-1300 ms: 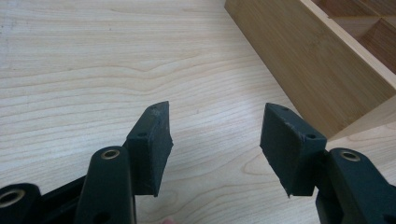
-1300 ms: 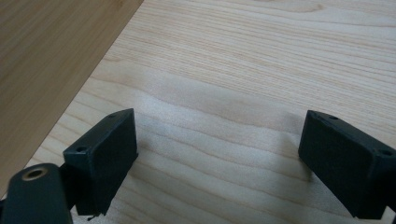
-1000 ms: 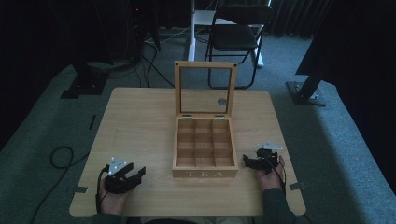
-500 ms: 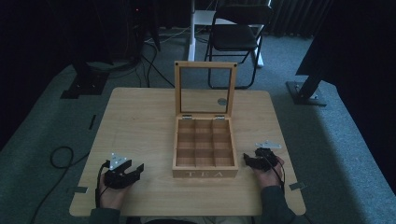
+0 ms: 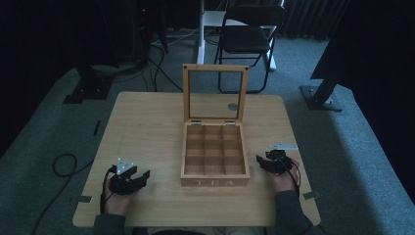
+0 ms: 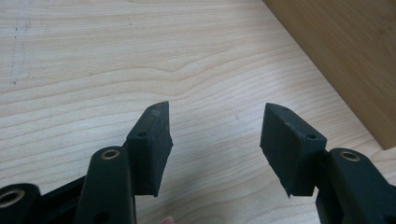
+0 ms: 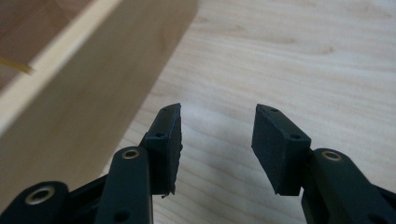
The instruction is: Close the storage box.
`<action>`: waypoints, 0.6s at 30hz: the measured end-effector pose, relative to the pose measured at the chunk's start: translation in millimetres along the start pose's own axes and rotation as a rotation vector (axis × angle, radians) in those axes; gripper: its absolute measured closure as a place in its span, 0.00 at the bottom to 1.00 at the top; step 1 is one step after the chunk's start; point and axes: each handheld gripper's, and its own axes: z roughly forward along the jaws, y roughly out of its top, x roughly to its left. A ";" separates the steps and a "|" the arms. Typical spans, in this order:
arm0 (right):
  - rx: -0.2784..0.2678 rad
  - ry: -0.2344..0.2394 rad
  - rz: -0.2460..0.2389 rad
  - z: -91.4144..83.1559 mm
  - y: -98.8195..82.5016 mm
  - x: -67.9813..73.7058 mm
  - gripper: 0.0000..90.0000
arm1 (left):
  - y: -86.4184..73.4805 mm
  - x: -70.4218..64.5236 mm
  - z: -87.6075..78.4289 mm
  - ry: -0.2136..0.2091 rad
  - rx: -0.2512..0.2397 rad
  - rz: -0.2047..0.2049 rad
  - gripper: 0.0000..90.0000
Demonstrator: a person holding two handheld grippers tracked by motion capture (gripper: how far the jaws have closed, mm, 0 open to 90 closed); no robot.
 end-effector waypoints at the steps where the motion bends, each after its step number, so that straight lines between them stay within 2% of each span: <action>1: 0.000 0.000 0.000 0.0 0.0 0.0 0.58 | 0.2 0.2 0.9 0.001 0.003 0.002 0.48; 7: -0.009 0.022 -0.018 -4.1 14.3 2.6 0.58 | 1.6 1.3 8.4 0.005 0.023 0.020 0.48; 18: -0.029 0.014 -0.066 -11.4 37.6 6.1 0.57 | 3.1 1.8 16.6 0.017 0.035 0.047 0.48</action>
